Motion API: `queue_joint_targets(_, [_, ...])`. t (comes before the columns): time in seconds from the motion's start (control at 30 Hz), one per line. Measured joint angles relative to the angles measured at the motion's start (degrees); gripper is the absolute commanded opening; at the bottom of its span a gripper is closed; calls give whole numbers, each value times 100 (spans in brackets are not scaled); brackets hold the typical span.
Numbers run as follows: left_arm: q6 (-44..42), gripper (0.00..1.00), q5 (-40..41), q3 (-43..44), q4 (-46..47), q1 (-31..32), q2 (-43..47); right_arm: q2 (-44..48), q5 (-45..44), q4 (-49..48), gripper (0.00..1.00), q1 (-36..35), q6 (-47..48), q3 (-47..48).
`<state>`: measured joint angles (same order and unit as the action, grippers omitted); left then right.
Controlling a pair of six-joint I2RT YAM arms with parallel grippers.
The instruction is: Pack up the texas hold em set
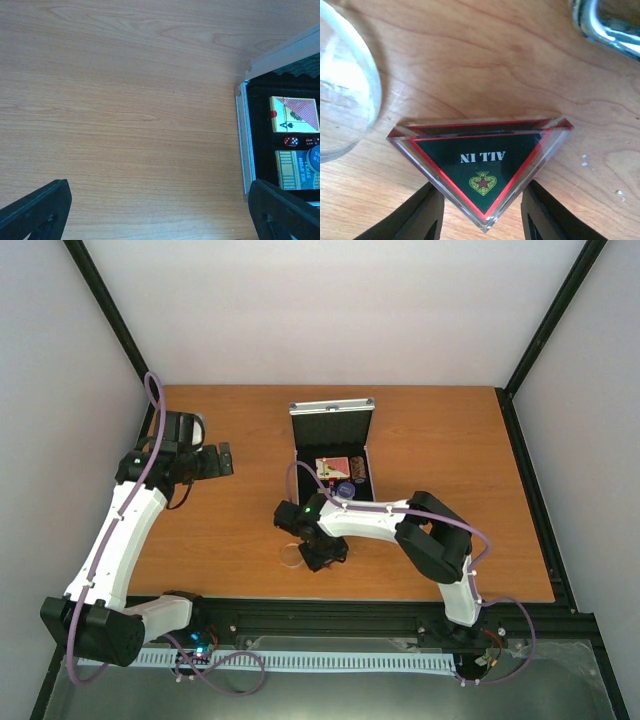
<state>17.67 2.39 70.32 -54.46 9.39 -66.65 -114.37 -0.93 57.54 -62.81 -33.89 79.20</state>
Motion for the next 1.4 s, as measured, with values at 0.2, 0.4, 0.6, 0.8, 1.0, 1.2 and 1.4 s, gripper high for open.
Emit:
queue_joint_targets(0.2, [0,100,-4,-4,0,0,17,33,-103,144,98,48,-9,4])
queue_joint_targets(0.4, [0,100,-4,-22,0,0,46,74,-286,249,100,52,-22,184])
queue_joint_targets(0.6, [0,100,-2,-22,0,0,52,72,-326,184,100,107,-151,337])
queue_joint_targets(0.8, [0,100,2,-31,0,0,52,-4,-199,-20,99,308,-284,313])
queue_joint_targets(1.0, [0,100,11,-46,-2,0,52,-59,-28,-186,96,409,-326,256])
queue_joint_targets(1.2, [0,100,24,-46,0,0,52,-61,166,-284,93,424,-343,122])
queue_joint_targets(1.4, [0,100,46,-59,0,0,52,-24,254,-358,91,424,-367,-2])
